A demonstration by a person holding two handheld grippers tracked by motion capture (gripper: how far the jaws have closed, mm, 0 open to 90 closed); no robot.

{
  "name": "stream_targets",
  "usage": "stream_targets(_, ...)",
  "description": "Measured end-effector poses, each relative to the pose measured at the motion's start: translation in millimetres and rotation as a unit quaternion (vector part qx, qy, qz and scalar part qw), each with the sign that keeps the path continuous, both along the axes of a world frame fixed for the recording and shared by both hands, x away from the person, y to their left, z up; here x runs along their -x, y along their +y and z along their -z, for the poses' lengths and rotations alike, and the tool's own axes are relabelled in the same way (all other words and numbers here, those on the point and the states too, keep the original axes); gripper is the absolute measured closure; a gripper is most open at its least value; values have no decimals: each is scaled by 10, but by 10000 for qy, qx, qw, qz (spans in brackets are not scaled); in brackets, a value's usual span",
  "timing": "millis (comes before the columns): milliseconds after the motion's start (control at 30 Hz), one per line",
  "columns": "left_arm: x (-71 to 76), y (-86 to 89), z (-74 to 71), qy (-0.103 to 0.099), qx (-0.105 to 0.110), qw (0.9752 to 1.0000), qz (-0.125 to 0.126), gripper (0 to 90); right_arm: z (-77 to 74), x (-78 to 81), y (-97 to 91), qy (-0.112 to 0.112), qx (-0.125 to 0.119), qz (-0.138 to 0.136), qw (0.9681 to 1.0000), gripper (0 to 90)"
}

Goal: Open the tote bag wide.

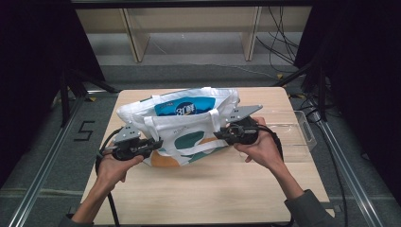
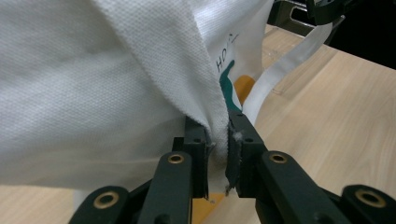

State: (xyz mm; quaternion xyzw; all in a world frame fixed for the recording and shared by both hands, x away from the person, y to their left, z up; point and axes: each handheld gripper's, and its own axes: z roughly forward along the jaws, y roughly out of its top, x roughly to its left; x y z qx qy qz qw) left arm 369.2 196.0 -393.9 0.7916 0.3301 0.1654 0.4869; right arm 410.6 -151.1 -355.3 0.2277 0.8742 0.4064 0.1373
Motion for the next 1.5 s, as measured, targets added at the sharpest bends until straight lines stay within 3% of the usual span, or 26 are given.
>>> stream_targets(100, 8, 8, 120, 126, 20, 9999, 25, 792, 131, 7, 25, 166, 54, -25, 9998, 804)
stream_targets(267, 48, 11, 283, 286, -36, 9996, 76, 791, 339, 51, 81, 222, 237, -137, 9994, 804)
stream_targets(367, 61, 10, 360, 348, -86, 9993, 121, 791, 468, 87, 123, 387, 198, -154, 9989, 804)
stream_targets(667, 78, 54, 679, 606, -169, 9980, 82, 791, 710, 132, 135, 511, 308, -126, 9981, 805)
stream_targets(733, 83, 58, 701, 716, -175, 9973, 40, 791, 737, 131, 134, 535, 325, -144, 9979, 805)
stream_targets(767, 73, 76, 717, 680, -295, 9972, 106, 790, 799, 142, 136, 569, 354, -117, 9977, 804)
stream_targets(800, 76, 60, 747, 698, -172, 9974, 52, 790, 799, 142, 136, 569, 354, -117, 9977, 804)
stream_targets(833, 81, 70, 758, 722, -318, 9969, 54, 790, 821, 141, 136, 571, 370, -129, 9976, 804)
stream_targets(900, 93, 54, 815, 863, -215, 9960, 33, 786, 879, 152, 136, 637, 381, -77, 9972, 802)
stream_targets(967, 132, 44, 813, 933, -282, 9952, 13, 715, 930, 147, 118, 664, 364, -74, 9971, 778)
stream_targets(1000, 153, 57, 784, 918, -407, 9949, 132, 715, 929, 162, 104, 755, 363, -11, 9965, 749)
stream_targets(1033, 191, 63, 734, 924, -374, 9949, 125, 659, 909, 165, 75, 651, 337, -36, 9973, 695)
stream_targets(1067, 228, 109, 641, 926, -298, 9952, 93, 521, 785, 202, -3, 748, 153, 55, 9971, 568)
stream_targets(1133, 257, 119, 585, 953, -175, 9953, 23, 478, 737, 215, -31, 709, 89, 102, 9974, 535)
stream_targets(1200, 311, 180, 439, 894, -180, 9958, -18, 394, 552, 263, -137, 561, -111, 73, 9983, 493)
stream_targets(1233, 328, 211, 372, 882, -192, 9959, -21, 340, 382, 312, -233, 473, -374, 205, 9980, 470)
stream_targets(1267, 340, 279, 261, 842, -192, 9962, -76, 325, 323, 326, -266, 412, -446, 281, 9978, 454)
stream_targets(1300, 340, 279, 261, 842, -192, 9962, -76, 317, 323, 326, -266, 412, -446, 281, 9978, 454)
stream_targets(1367, 330, 382, 138, 781, -232, 9966, -130, 311, 182, 339, -345, 414, -533, 411, 9969, 435)
stream_targets(1400, 312, 456, 48, 780, -184, 9964, -291, 289, 65, 308, -432, 251, -694, 537, 9958, 433)
stream_targets(1433, 290, 507, 3, 688, -154, 9969, -340, 290, 10, 299, -472, 248, -755, 664, 9946, 428)
stream_targets(1500, 265, 557, -52, 720, -121, 9966, -374, 290, -88, 238, -537, 166, -849, 858, 9925, 416)
